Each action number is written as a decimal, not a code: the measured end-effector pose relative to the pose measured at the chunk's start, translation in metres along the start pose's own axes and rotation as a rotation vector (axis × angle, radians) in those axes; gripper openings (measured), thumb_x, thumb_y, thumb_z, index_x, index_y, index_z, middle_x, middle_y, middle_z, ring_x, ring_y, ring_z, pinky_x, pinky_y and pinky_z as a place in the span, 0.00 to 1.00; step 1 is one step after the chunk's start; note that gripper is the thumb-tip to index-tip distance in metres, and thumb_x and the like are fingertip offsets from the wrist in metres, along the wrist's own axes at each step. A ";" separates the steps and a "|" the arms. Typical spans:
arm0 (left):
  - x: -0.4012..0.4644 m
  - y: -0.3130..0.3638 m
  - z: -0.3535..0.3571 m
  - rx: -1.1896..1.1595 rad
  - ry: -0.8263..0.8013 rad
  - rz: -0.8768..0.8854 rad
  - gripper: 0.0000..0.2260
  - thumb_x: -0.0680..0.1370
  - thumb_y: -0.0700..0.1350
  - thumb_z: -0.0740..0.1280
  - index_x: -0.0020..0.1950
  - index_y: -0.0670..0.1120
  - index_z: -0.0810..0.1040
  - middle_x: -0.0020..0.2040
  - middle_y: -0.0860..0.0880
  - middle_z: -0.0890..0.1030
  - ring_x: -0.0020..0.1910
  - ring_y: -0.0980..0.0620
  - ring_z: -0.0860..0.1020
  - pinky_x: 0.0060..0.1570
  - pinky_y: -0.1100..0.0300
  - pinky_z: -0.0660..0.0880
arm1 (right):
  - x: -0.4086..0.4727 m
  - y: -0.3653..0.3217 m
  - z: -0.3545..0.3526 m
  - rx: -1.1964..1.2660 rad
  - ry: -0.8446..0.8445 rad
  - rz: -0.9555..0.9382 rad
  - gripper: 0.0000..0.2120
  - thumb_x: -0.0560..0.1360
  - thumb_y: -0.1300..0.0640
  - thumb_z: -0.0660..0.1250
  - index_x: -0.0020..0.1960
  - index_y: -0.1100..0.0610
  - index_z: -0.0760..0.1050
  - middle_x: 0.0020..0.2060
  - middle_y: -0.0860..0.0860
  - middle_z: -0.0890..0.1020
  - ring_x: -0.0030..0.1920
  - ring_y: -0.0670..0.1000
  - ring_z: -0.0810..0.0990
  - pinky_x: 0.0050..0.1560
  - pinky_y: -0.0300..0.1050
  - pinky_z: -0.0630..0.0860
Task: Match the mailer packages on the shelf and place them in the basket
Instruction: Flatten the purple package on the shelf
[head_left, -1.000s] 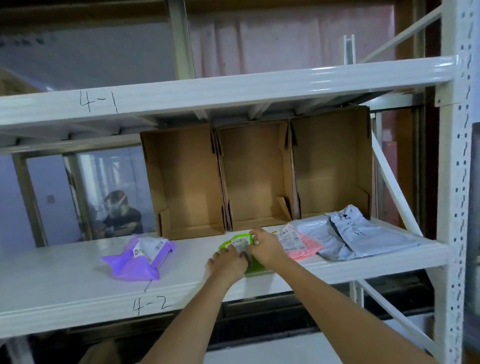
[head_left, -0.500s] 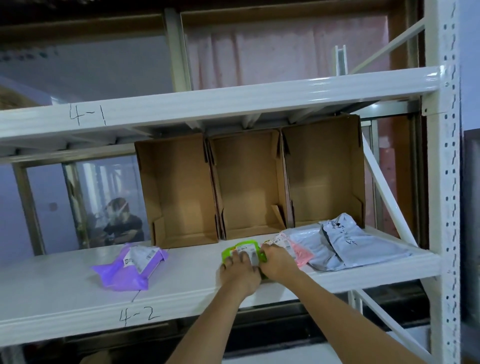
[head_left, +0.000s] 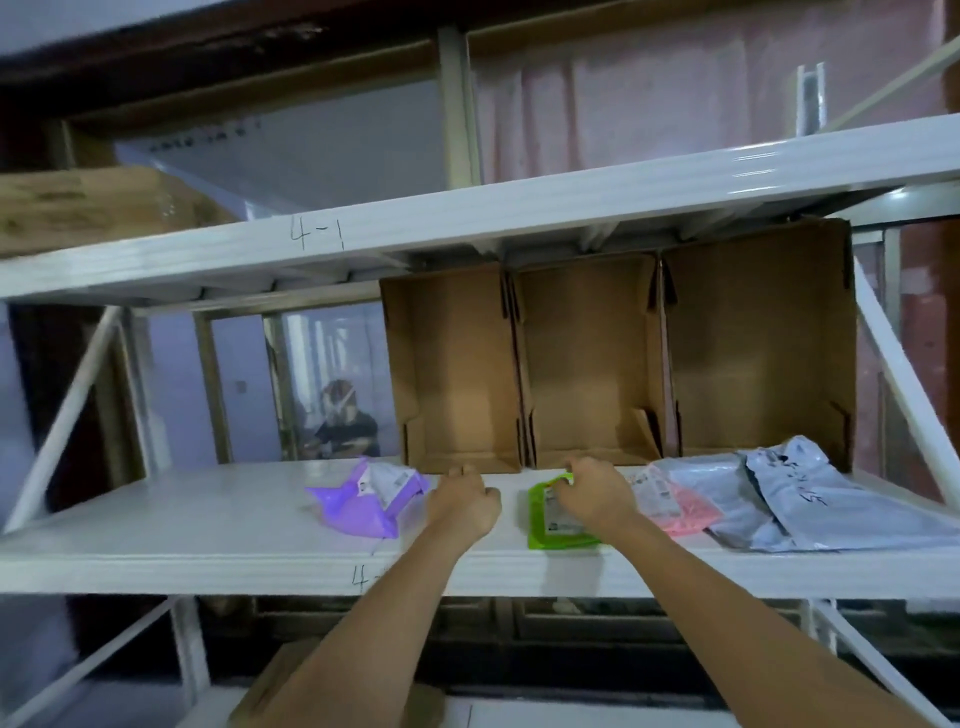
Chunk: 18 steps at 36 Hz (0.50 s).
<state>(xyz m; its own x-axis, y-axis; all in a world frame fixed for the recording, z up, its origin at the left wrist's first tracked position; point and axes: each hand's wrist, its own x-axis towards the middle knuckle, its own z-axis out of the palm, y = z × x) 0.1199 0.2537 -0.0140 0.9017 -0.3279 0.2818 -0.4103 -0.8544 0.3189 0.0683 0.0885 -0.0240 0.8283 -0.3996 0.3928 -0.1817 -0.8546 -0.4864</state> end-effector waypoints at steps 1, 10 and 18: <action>0.004 -0.012 -0.006 -0.002 0.023 -0.017 0.19 0.80 0.48 0.56 0.67 0.39 0.67 0.68 0.40 0.69 0.66 0.40 0.69 0.63 0.51 0.69 | 0.002 -0.009 0.004 0.005 -0.003 -0.015 0.17 0.78 0.53 0.61 0.64 0.58 0.74 0.53 0.58 0.81 0.56 0.59 0.78 0.51 0.47 0.76; 0.043 -0.126 -0.047 0.045 0.173 -0.192 0.22 0.78 0.45 0.60 0.72 0.43 0.64 0.71 0.43 0.67 0.69 0.42 0.66 0.65 0.51 0.66 | 0.016 -0.089 0.057 0.055 -0.183 -0.087 0.18 0.76 0.54 0.62 0.65 0.56 0.75 0.61 0.55 0.79 0.62 0.55 0.76 0.60 0.47 0.75; 0.057 -0.218 -0.039 -0.184 0.095 -0.297 0.19 0.80 0.46 0.57 0.70 0.42 0.65 0.64 0.36 0.71 0.63 0.35 0.72 0.62 0.51 0.69 | 0.013 -0.164 0.121 0.168 -0.301 -0.108 0.15 0.76 0.54 0.63 0.61 0.53 0.78 0.60 0.53 0.80 0.60 0.55 0.77 0.57 0.41 0.72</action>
<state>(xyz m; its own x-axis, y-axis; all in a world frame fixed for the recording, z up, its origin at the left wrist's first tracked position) 0.2551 0.4367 -0.0322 0.9722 -0.0297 0.2323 -0.1575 -0.8168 0.5550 0.1728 0.2634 -0.0341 0.9614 -0.1729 0.2142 -0.0152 -0.8102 -0.5860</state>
